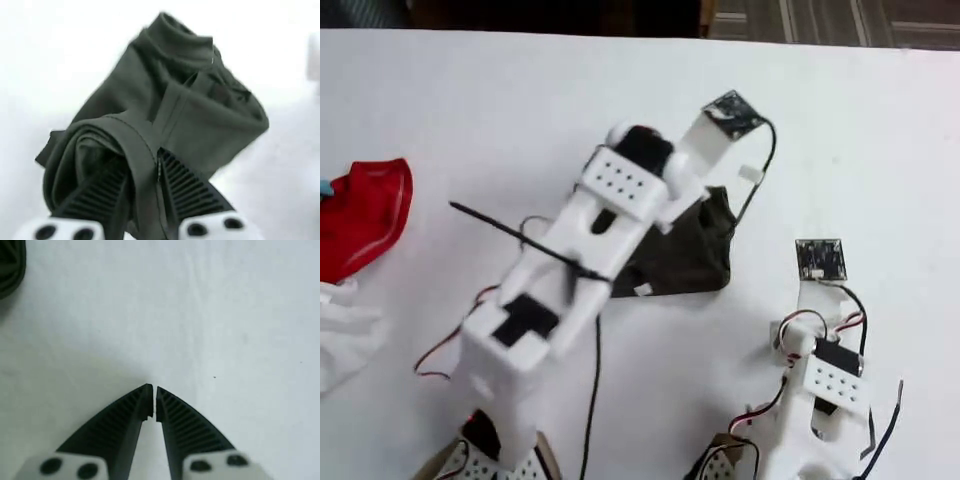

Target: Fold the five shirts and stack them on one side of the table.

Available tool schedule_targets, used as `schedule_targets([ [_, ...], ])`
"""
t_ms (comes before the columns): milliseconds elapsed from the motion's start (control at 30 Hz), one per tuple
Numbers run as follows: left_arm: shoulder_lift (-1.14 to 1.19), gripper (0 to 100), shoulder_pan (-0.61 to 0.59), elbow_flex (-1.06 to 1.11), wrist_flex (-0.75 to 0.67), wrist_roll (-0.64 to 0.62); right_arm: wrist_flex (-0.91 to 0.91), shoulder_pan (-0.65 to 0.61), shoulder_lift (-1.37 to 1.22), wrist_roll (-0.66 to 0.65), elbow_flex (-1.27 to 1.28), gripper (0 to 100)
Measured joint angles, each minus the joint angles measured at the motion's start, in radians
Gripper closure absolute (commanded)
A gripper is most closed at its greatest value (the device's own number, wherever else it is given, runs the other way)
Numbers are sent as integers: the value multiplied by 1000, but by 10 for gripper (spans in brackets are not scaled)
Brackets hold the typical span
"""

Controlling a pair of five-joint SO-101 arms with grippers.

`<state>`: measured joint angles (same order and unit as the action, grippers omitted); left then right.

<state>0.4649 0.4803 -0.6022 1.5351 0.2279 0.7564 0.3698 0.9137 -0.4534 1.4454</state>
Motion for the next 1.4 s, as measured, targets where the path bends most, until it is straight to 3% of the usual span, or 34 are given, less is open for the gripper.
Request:
schedule_targets([
  [233,247,963,44,-376,118,0,0,0,0,0,0,981],
  [433,396,798,41,-591,160,0,0,0,0,0,0,981],
  [700,405,830,-11,-833,235,3,0,0,0,0,0,981],
  [800,402,993,-95,-813,235,3,0,0,0,0,0,981],
  [900,391,980,-153,-684,235,2,0,0,0,0,0,981],
  [1100,391,973,-153,-328,235,2,0,0,0,0,0,981],
  [1400,391,973,-31,-269,224,-58,-6,31,0,54,0,981],
])
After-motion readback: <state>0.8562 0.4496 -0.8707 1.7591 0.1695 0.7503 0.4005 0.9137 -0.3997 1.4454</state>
